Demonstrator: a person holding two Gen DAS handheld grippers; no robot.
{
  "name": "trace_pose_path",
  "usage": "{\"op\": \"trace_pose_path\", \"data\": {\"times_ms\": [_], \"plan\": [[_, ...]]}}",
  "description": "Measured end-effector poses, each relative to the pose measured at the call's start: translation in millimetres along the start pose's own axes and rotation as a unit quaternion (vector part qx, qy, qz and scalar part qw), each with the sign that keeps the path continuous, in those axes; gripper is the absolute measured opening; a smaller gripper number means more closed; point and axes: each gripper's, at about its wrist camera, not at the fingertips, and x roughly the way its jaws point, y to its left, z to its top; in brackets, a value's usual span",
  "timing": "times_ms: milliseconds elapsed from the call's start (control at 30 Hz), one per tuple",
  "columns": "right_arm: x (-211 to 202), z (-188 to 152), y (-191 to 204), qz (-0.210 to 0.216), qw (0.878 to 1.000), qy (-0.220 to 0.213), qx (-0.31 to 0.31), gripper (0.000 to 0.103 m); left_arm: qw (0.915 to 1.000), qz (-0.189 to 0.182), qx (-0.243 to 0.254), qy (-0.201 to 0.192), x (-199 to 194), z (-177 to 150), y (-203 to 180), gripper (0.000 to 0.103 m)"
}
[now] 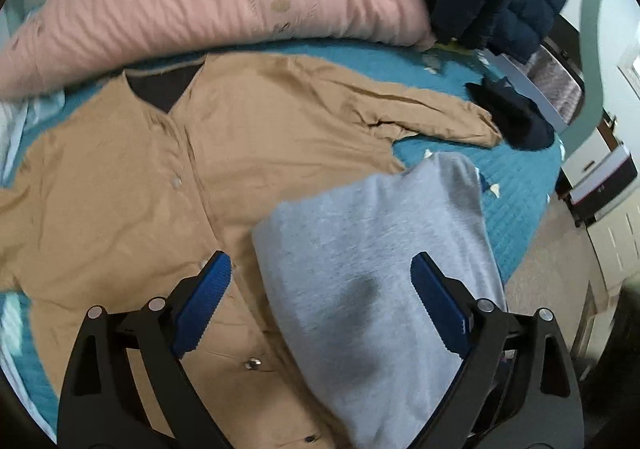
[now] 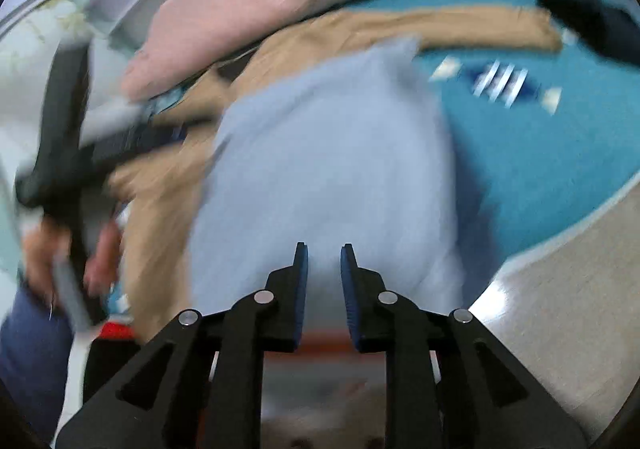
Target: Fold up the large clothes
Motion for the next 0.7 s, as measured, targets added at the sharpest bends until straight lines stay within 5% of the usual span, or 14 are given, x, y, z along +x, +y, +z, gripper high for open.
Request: {"op": "trace_pose_path", "data": {"times_ms": [100,233,267,300,333,433,600,700], "plan": [[34,-19,-7,-0.005,0.999,0.022,0.035,0.017,0.9997,0.012,0.021,0.002,2,7,-2,0.092],[10,-31,-15,0.018,0.996,-0.011,0.090,0.020,0.9997,-0.015,0.012,0.016,14,21,14,0.092],[-2,-40,-15,0.022,0.993,-0.026,0.109,0.023,0.9996,-0.021,0.009,0.019,16,23,19,0.092],[-10,-48,-16,0.029,0.991,-0.039,0.126,0.039,0.9994,-0.025,0.011,0.023,18,25,24,0.092],[-21,-62,-18,0.037,0.985,-0.062,0.156,0.056,0.9993,-0.026,0.013,0.022,20,26,26,0.092],[-31,-102,-29,0.068,0.957,-0.097,0.265,0.066,0.9975,-0.052,-0.001,0.047,25,24,43,0.092],[-9,-125,-31,0.077,0.934,-0.079,0.339,0.068,0.9961,-0.063,-0.007,0.061,4,-22,42,0.092],[-1,-142,-39,0.107,0.905,-0.090,0.403,0.071,0.9915,-0.095,0.008,0.089,1,-62,26,0.092]]}}
